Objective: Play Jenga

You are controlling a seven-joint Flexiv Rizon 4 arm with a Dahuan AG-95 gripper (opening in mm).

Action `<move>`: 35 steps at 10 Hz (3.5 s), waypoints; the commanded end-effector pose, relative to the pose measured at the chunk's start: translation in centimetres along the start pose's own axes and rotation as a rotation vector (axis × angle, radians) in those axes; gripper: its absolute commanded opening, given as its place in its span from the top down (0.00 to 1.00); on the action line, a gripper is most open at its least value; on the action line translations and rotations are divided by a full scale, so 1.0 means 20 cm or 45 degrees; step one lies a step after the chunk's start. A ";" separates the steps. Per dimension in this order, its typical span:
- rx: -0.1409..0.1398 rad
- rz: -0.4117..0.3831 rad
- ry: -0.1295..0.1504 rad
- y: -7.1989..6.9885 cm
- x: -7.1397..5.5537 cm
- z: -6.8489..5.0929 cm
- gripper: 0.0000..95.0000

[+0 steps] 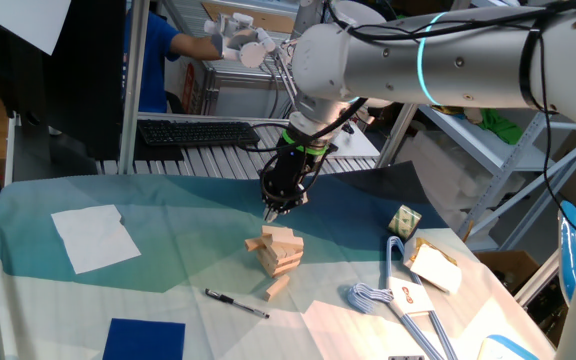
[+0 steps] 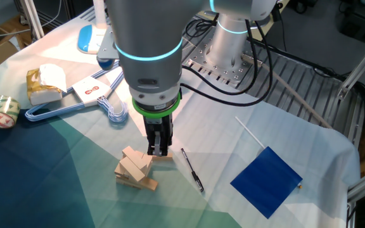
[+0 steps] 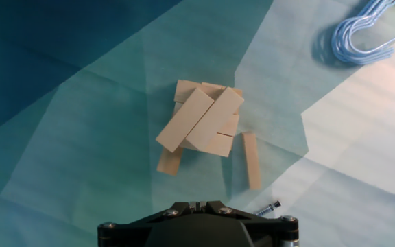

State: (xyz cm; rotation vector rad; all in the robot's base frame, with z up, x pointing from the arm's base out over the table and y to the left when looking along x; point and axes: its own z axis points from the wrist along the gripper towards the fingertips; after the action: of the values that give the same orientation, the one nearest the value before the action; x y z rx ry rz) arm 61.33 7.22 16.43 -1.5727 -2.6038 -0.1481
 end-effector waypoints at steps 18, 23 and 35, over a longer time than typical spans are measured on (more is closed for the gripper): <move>-0.067 0.317 -0.023 0.26 -0.11 0.08 1.00; -0.065 0.379 -0.056 0.32 -0.09 0.18 1.00; -0.046 0.395 -0.099 0.33 -0.13 0.33 1.00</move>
State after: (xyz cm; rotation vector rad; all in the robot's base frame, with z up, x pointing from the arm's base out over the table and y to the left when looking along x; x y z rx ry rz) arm 68.25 8.87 9.41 -2.0075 -2.3852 -0.1118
